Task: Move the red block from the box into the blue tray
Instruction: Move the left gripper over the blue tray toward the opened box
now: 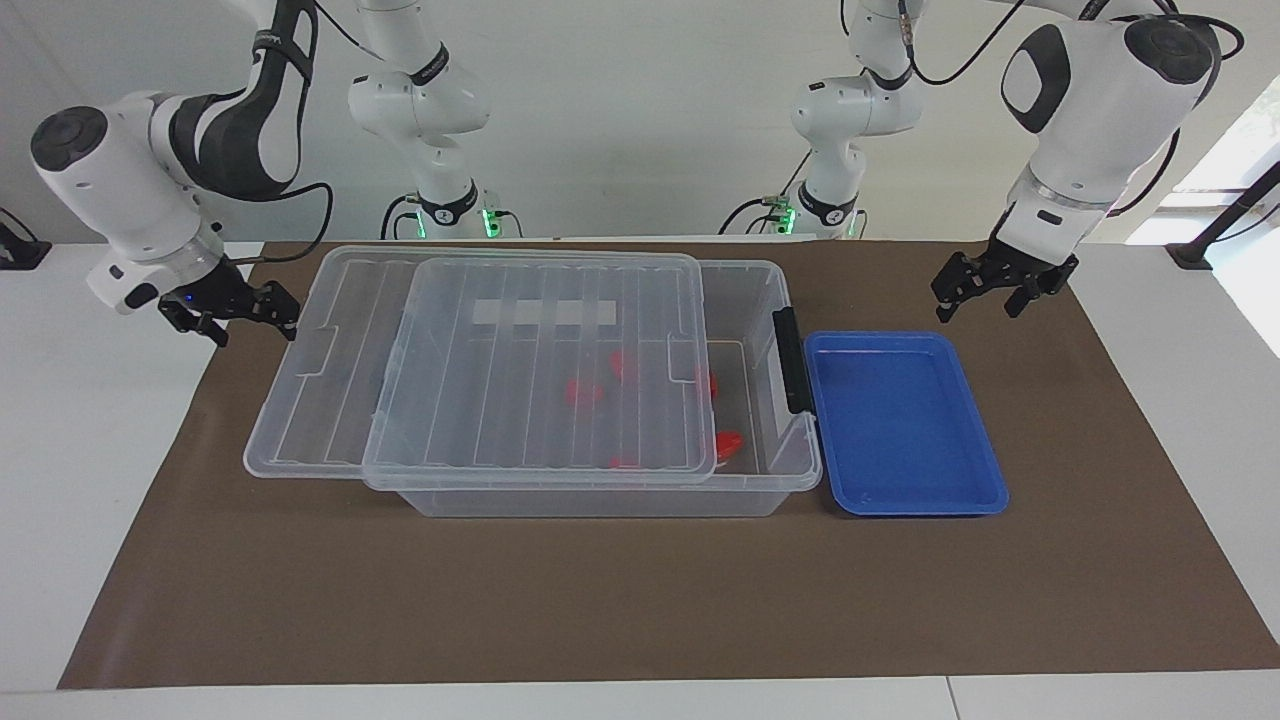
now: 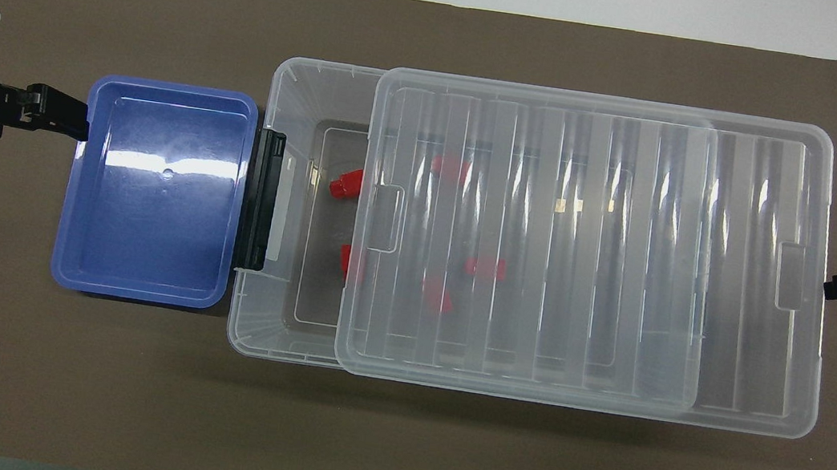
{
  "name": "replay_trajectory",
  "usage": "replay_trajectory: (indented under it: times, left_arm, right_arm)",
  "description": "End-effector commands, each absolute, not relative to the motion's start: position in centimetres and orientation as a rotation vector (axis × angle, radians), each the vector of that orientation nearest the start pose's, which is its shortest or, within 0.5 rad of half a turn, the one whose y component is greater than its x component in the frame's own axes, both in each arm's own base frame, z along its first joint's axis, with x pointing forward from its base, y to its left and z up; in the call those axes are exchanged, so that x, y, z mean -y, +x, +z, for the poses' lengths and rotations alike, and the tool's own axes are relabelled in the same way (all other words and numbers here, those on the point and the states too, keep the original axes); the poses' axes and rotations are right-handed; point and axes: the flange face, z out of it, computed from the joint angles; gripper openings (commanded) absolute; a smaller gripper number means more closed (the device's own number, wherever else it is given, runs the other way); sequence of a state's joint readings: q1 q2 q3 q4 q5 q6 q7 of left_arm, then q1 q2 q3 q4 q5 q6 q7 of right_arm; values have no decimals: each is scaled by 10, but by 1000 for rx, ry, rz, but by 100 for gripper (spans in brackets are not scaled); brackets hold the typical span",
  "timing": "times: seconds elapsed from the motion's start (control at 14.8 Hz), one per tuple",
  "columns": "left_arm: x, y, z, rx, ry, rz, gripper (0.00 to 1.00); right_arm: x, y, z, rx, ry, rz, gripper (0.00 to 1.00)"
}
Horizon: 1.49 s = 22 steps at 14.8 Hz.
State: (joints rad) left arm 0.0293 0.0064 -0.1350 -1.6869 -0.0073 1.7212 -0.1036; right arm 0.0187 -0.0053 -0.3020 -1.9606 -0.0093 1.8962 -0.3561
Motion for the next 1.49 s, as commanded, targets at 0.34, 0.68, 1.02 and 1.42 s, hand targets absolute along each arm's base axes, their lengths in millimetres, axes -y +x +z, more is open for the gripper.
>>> replay_trajectory:
  times: [0.34, 0.68, 1.02, 1.42]
  left_arm:
    - [97, 552, 573, -64, -3156, -74, 100]
    - [110, 548, 571, -35, -3159, -95, 100]
    - [120, 548, 571, -45, -3162, -126, 100]
    - [127, 547, 564, -37, -3165, -152, 100]
  right_arm:
    - [167, 525, 480, 121, -3138, 67, 100]
    - [148, 536, 489, -20, -3129, 87, 100]
    - [126, 535, 478, -96, -3122, 117, 100]
    - [112, 531, 469, -101, -3117, 134, 100]
